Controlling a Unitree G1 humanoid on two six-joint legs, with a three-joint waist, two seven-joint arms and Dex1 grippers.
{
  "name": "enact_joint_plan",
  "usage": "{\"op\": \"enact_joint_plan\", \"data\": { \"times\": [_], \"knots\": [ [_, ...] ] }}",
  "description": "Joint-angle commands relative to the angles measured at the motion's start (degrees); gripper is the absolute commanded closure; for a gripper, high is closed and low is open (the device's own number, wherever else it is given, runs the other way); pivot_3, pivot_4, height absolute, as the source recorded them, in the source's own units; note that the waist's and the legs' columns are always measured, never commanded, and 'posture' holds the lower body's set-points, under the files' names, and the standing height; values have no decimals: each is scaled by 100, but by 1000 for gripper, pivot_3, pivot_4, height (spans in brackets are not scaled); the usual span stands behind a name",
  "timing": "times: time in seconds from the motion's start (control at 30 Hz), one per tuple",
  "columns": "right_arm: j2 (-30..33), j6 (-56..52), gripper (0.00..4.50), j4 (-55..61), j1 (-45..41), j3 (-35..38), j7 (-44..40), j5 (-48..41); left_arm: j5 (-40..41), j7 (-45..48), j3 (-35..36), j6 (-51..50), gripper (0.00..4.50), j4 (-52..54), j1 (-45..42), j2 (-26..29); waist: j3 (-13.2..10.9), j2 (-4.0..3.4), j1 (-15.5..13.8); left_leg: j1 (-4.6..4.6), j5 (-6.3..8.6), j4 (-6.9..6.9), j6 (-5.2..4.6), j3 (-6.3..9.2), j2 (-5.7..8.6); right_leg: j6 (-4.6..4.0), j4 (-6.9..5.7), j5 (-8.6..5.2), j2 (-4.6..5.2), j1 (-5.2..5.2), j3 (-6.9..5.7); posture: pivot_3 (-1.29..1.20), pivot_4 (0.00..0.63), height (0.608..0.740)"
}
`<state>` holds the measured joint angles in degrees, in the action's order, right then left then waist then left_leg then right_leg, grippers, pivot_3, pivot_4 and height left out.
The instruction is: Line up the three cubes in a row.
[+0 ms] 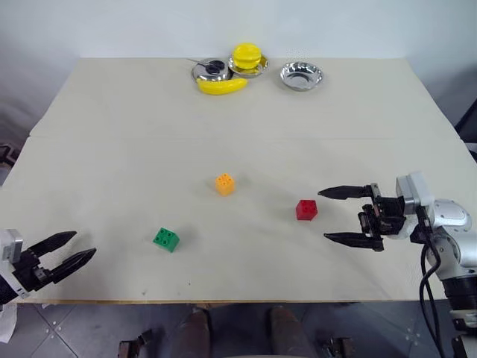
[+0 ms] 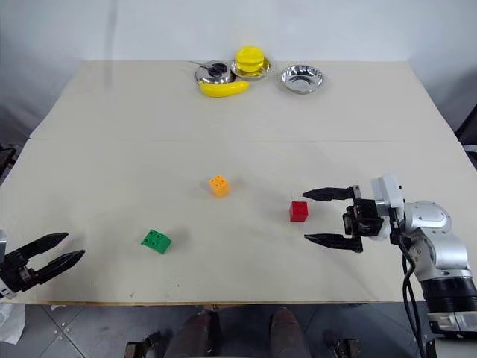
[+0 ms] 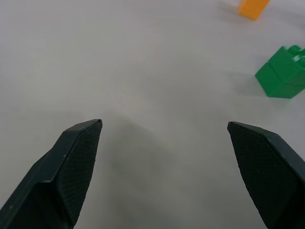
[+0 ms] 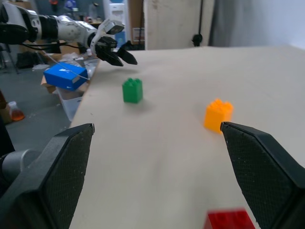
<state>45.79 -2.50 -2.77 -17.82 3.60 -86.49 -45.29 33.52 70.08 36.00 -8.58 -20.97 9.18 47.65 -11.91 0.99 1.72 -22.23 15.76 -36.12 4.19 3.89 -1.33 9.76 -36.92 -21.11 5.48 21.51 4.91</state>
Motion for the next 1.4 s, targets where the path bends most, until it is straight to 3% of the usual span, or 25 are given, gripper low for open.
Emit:
{"op": "enact_joint_plan", "data": {
  "times": [0.03,0.2,0.33,0.53,0.8,0.93,1.17,1.27,1.4],
  "knots": [
    [-179,495,65,137,104,242,-261,225,112,322,51,129,0,743,388,-22,2,4,-5,1,0,1,0,0,-2,0,2,0,0,-2,0,0,150,740],
    [-120,891,65,-498,96,411,-524,611,270,456,-284,-92,0,2677,1216,-214,5,12,-12,-2,11,0,0,-6,4,-3,15,2,10,-8,3,0,150,740],
    [-102,1009,65,-628,199,449,-576,755,475,-465,-536,-318,0,3423,888,-790,2,4,-10,1,9,0,2,-6,-7,-3,13,1,-3,-6,1,0,150,740],
    [-137,993,65,-355,409,481,-497,797,-223,-1374,-1538,-8,0,3663,681,-1765,3,3,7,2,10,-6,2,-9,-7,-2,14,2,-7,-7,4,0,150,740],
    [-96,954,65,-203,617,599,-375,810,-694,-2068,-1984,303,0,3411,427,-2194,3,4,-28,3,9,-17,3,-10,-8,0,12,3,-10,-13,5,0,150,740],
    [-113,1044,0,-171,743,664,-309,882,-726,-1974,-2028,412,865,3376,469,-2092,3,5,-22,4,9,-15,3,-10,-8,1,12,4,-11,-14,5,0,150,740],
    [-150,1082,0,-142,977,809,-223,954,-546,-1715,-2156,385,2980,3245,304,-1932,3,4,-20,6,9,-15,3,-10,-8,1,13,3,-11,-17,5,0,150,740],
    [-91,1103,0,-190,1117,968,-177,967,-426,-1206,-2415,231,2998,3213,-139,-1631,3,4,-50,5,9,-15,3,-9,-8,1,14,4,-11,-17,4,0,150,740],
    [14,1073,0,-252,1261,1213,-150,960,-872,-648,-3047,350,2998,2690,-1313,-1259,4,4,-99,7,5,-19,8,-7,-7,2,10,4,-14,-21,3,0,150,740]
  ]
}}
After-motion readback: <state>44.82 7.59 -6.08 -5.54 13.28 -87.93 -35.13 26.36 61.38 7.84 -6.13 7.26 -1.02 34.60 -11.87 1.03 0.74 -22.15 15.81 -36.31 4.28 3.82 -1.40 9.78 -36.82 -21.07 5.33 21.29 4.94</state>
